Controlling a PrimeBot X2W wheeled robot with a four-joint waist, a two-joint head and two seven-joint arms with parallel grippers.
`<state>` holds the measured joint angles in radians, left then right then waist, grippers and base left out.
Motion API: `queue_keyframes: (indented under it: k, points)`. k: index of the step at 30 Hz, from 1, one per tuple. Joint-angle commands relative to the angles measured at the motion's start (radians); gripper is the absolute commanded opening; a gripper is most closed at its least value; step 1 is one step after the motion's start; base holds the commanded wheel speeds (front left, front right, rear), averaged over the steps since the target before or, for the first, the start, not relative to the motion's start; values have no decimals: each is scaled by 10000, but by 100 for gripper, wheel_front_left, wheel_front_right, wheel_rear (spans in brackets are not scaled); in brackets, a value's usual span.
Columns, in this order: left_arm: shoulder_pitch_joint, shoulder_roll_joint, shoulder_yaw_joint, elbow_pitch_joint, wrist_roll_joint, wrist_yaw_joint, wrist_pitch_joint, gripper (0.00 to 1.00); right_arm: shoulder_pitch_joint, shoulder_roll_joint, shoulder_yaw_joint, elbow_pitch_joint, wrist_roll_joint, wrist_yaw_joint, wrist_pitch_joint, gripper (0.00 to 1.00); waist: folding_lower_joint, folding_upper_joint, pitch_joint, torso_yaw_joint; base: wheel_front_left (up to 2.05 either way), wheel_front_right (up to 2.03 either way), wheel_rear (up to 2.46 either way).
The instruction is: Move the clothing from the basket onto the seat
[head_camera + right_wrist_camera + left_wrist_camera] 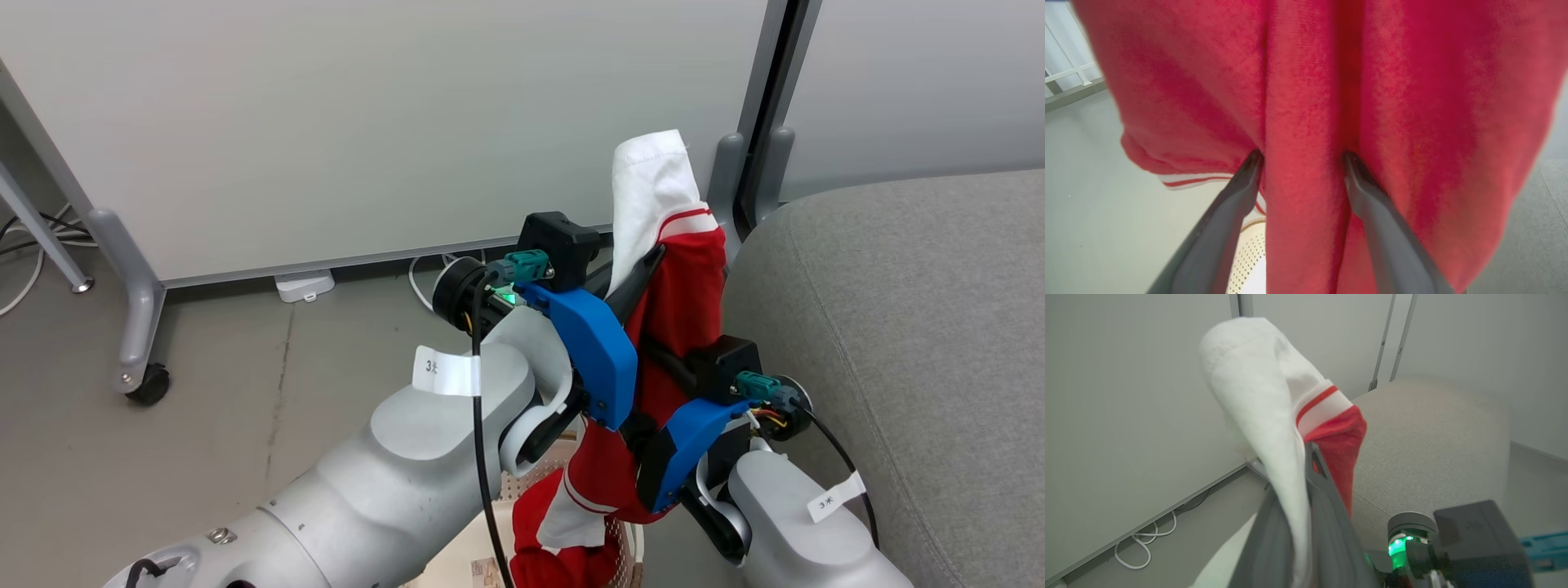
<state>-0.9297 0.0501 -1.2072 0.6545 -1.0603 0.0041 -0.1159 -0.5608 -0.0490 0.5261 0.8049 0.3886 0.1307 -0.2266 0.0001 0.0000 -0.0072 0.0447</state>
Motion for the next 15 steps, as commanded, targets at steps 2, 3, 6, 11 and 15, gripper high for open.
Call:
queue_keyframes:
  k: [2,3,6,11,15]
  points:
    - [-184,7,-69,-86,-110,70,-53,0,-267,-25,99,275,95,1,-76,100,-1,0,4,30,0,0,0]
    - [-193,5,-103,-124,-144,74,-65,0,-358,-25,157,405,105,1,-97,100,-1,0,8,46,0,0,0]
    - [-198,5,-209,-225,-258,79,-95,0,-567,-25,347,739,219,1,-149,100,-1,0,11,97,0,0,0]
    - [-211,7,-352,-366,-407,112,-109,0,-853,-25,624,1147,478,1,-255,100,-1,0,18,176,0,0,0]
    - [-235,5,-450,-388,-502,126,-144,0,-956,-25,806,1296,725,1,-319,40,-1,0,11,207,0,0,0]
